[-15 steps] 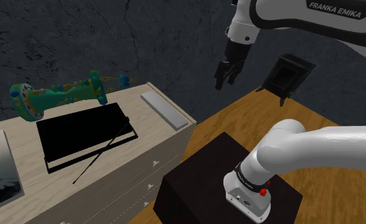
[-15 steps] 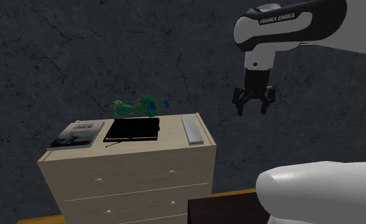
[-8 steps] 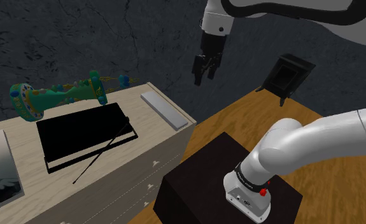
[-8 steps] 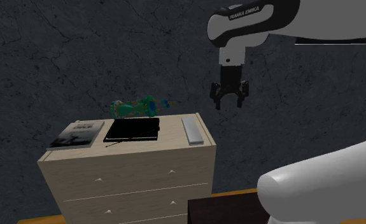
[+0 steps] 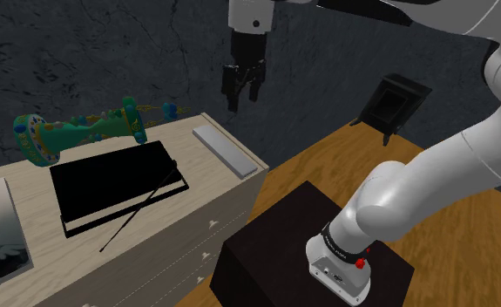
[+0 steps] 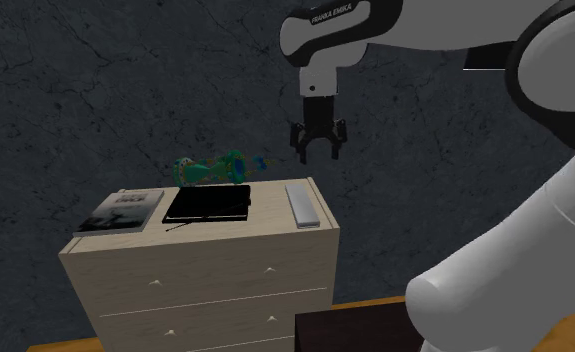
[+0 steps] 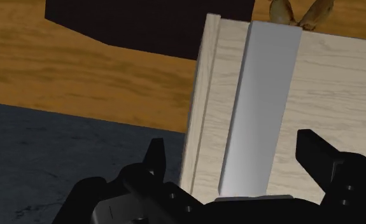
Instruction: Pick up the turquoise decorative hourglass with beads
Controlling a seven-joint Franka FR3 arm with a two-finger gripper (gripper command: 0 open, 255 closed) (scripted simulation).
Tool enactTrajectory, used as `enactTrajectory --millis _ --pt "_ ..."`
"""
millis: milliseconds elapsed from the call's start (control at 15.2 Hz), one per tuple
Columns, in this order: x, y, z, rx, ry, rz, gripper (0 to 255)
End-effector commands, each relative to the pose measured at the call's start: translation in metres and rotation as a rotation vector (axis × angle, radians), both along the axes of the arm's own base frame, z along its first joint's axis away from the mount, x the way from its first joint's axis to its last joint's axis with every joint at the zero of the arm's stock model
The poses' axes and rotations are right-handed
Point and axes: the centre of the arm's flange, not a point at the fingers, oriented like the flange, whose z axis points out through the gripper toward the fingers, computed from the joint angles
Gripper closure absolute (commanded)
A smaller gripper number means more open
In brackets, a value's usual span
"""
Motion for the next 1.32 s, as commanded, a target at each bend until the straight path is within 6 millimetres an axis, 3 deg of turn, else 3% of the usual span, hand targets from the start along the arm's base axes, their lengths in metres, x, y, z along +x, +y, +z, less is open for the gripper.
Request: enactTrajectory --millis 0,528,1056,1254 --pt "0.012 0.028 0.001 0.0 0.009 0.031 0" --pt "0.054 0.131 0.005 -0.006 0.044 0.154 0" --pt "0.083 0.239 0.007 -0.012 0.079 0.276 0" --pt "0.083 0.242 -0.004 -0.012 0.079 0.279 0"
